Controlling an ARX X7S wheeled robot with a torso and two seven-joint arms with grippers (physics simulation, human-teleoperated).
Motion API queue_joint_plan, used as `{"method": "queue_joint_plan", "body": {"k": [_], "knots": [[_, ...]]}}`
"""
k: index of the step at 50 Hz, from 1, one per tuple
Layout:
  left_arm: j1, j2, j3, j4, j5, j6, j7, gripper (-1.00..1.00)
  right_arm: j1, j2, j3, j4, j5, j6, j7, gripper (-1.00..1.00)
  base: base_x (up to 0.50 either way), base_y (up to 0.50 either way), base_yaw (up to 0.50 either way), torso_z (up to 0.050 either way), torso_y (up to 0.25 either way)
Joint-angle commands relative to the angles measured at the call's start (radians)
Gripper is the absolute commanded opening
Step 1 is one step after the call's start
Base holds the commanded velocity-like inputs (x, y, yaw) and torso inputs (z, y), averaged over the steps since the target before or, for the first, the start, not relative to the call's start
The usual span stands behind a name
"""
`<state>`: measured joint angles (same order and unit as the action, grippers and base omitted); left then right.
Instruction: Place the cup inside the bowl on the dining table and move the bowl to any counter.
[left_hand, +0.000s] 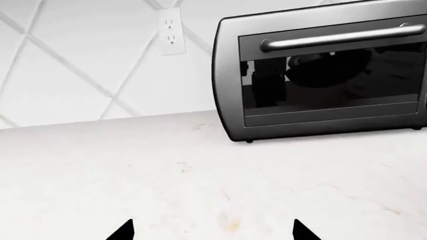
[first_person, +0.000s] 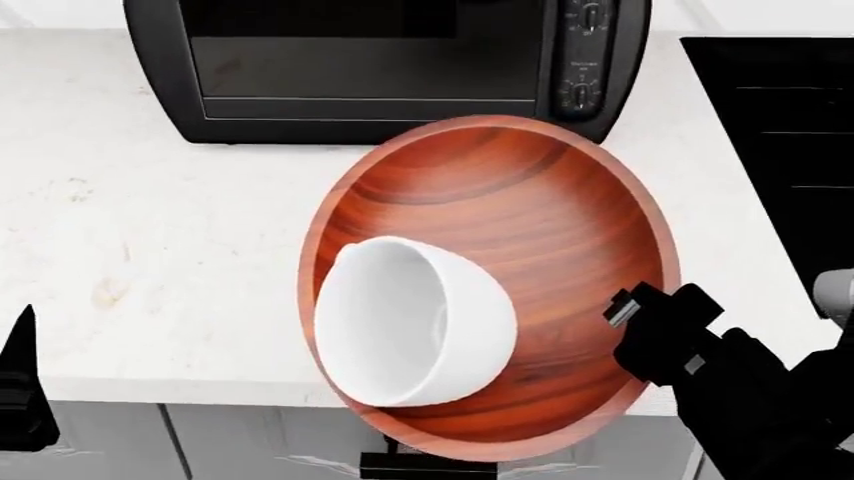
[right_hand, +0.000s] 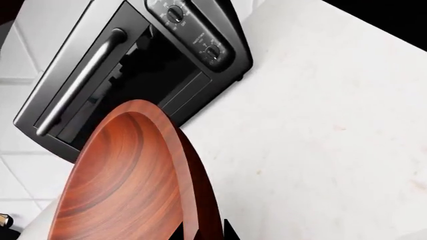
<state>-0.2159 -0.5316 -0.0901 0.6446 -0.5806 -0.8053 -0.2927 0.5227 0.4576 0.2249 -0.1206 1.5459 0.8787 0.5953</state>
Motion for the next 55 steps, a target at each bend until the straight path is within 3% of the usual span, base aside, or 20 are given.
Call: {"method": "queue_joint_plan", "body": {"k": [1, 55], "knots": [[0.013, -0.004, -0.012, 0.002, -0.003, 0.024, 0.013, 1.0, 0.0, -0.007, 0.012, -0.005, 0.004, -0.018, -0.026, -1.0, 0.09, 0.0, 0.0, 0.0, 0.0], [0.026, -0.008, -0.006, -0.005, -0.007, 0.041, 0.005, 1.0, -0.03, -0.002, 0.005, -0.009, -0.011, -0.048, -0.044, -1.0, 0.12, 0.0, 0.0, 0.0, 0.001]]}}
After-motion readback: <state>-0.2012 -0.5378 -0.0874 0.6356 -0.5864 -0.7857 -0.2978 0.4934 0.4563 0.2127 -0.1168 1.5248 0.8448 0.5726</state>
